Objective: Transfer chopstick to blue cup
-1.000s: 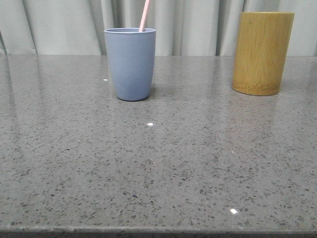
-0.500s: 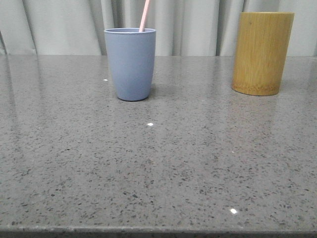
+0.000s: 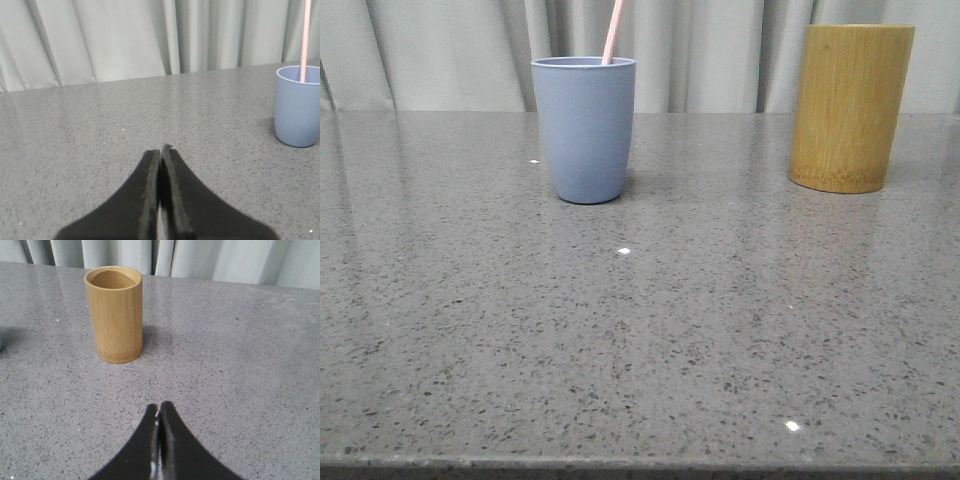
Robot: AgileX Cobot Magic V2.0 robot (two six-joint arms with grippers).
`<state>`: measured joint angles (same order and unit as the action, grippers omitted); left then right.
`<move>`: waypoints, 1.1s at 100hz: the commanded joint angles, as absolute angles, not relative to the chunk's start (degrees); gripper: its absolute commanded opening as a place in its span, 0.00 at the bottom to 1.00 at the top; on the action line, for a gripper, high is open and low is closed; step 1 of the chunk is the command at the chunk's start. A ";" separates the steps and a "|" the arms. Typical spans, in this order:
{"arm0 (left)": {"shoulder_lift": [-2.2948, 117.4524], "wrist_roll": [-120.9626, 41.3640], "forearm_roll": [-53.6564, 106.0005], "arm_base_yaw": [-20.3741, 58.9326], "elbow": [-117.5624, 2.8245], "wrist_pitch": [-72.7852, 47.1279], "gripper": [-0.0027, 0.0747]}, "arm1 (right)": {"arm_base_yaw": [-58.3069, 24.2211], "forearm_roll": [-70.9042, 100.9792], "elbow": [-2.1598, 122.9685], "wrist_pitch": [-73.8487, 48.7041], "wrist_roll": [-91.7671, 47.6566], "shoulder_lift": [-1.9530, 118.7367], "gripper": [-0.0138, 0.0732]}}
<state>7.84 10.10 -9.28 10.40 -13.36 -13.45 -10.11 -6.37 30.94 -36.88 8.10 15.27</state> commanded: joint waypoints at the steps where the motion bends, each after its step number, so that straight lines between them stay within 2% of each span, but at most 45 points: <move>1: 4.19 9.77 -8.09 8.34 -10.15 -7.29 0.01 | -9.74 -7.36 32.18 -32.31 7.94 15.75 0.08; 14: -2.38 9.74 -8.09 6.51 -5.81 -7.29 0.01 | -9.74 -7.36 32.18 -32.31 7.94 15.75 0.08; 39: -2.16 9.64 -7.87 6.49 0.67 -1.55 0.01 | -9.74 -7.36 32.18 -32.58 7.94 15.75 0.08; 110: -2.16 9.64 -9.21 6.49 0.55 -2.35 0.01 | -9.74 -7.36 32.18 -32.70 7.94 15.75 0.08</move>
<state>-0.25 9.55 -9.30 6.57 0.20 -7.36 -10.11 -6.46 30.94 -36.82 8.10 15.27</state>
